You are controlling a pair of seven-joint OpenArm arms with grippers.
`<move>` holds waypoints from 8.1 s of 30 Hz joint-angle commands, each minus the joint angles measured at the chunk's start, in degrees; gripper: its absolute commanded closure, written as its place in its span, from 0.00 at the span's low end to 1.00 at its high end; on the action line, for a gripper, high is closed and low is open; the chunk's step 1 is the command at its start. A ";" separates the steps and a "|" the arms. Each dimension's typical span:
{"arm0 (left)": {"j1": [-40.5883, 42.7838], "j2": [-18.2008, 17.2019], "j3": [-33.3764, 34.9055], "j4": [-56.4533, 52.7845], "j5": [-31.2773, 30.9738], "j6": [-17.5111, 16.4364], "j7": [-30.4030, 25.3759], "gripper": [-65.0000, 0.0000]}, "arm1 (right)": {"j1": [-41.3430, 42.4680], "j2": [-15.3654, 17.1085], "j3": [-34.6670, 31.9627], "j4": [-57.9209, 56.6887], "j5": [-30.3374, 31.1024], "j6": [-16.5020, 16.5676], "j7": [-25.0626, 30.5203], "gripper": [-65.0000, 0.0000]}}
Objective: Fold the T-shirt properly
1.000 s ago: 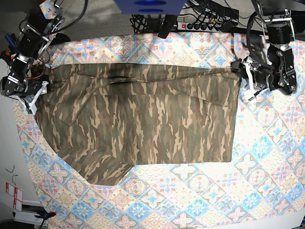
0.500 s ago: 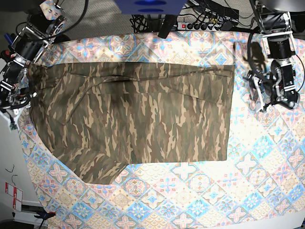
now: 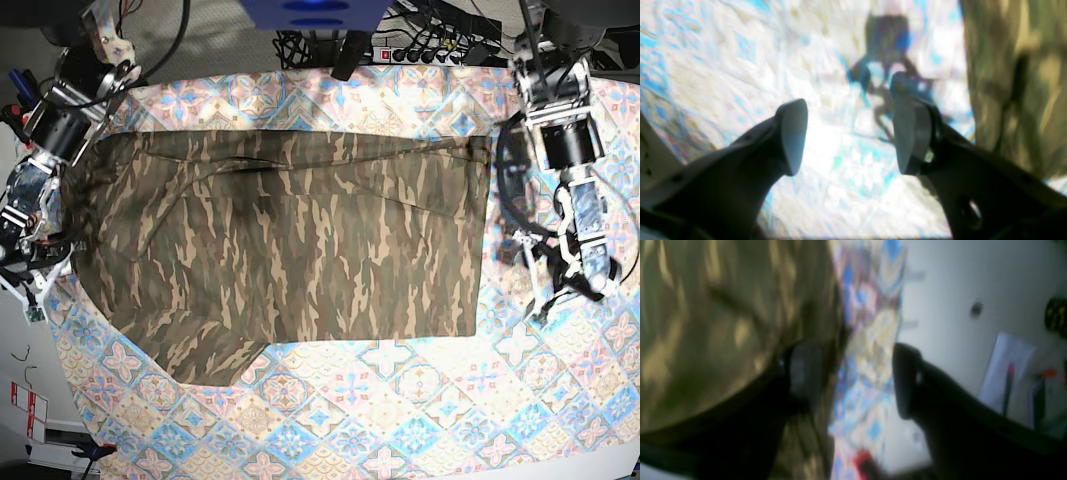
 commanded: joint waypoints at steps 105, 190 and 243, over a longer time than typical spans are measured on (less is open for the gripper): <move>-19.66 2.96 -18.48 -49.46 6.71 0.45 -45.67 0.41 | 19.78 1.10 -10.19 -72.84 -6.76 -13.50 50.22 0.87; -16.67 -1.52 -12.50 -66.07 11.02 0.45 -49.27 0.75 | 18.55 9.45 4.58 -71.53 -12.21 -23.17 54.27 0.20; -22.21 5.07 -15.93 -55.35 17.97 0.45 -43.91 0.86 | -2.72 -0.49 4.58 -22.03 -11.77 -15.09 40.38 0.98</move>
